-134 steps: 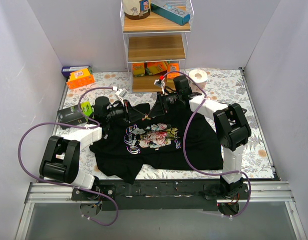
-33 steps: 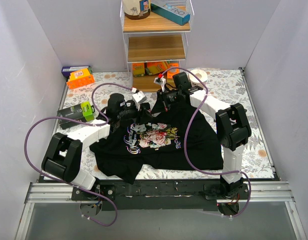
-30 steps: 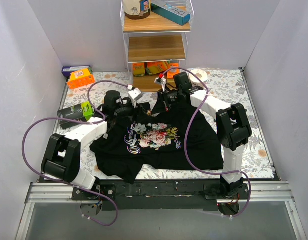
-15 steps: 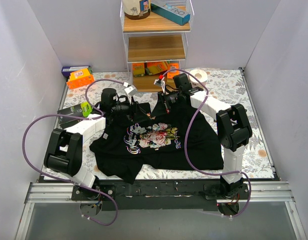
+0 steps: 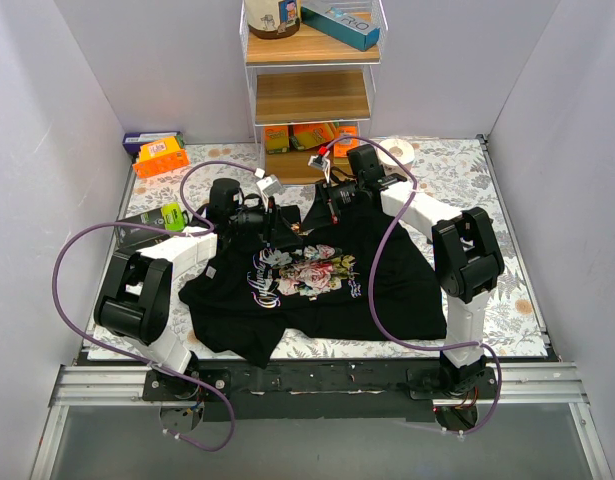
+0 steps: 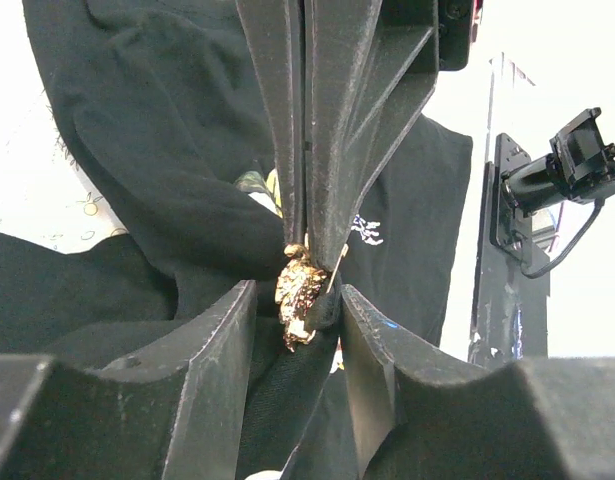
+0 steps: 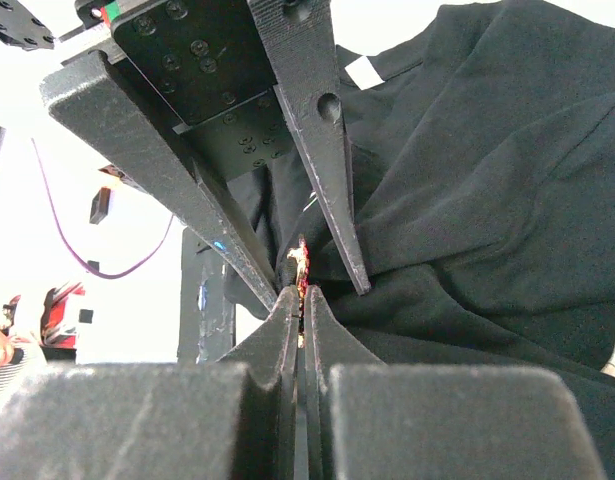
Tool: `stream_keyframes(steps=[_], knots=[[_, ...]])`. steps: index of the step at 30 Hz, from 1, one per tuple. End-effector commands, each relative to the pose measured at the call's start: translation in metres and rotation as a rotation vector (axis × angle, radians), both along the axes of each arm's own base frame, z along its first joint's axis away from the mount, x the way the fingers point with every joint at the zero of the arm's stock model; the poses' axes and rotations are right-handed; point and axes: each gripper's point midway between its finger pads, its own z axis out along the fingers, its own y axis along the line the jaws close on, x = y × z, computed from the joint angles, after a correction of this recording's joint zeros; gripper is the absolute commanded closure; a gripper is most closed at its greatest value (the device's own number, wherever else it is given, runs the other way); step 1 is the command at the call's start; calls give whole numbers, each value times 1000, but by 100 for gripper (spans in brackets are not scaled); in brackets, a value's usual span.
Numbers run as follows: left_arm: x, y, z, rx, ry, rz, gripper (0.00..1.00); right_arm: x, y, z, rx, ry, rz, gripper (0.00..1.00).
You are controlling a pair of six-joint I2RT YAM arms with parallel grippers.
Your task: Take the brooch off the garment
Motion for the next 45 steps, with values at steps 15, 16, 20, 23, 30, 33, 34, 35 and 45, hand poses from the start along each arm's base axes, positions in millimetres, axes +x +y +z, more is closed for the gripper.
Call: stream_keyframes(steps=[15,16,20,23,30,33,34,35,45], knots=[[10,-5,20,-44,-5,34,70,-1,-2,18,47,-40,18,99],[12,-4,19,-40,-6,40,72,-1,-2,18,46,-40,17,99],[19,-3,17,-22,-18,75,78,-3,-3,17,49,-31,20,99],[26,-3,15,5,-60,108,82,-5,-3,17,53,-15,19,99],[63,-4,20,39,-86,314,86,-12,3,15,49,15,31,99],[78,-5,26,15,-51,394,88,-14,5,11,23,17,14,99],[81,-6,28,10,-45,413,89,-14,6,10,15,15,8,99],[88,-3,28,24,-54,459,89,-11,6,7,-20,14,-24,99],[95,-29,29,115,-182,542,92,-5,21,28,-119,-71,-71,99]])
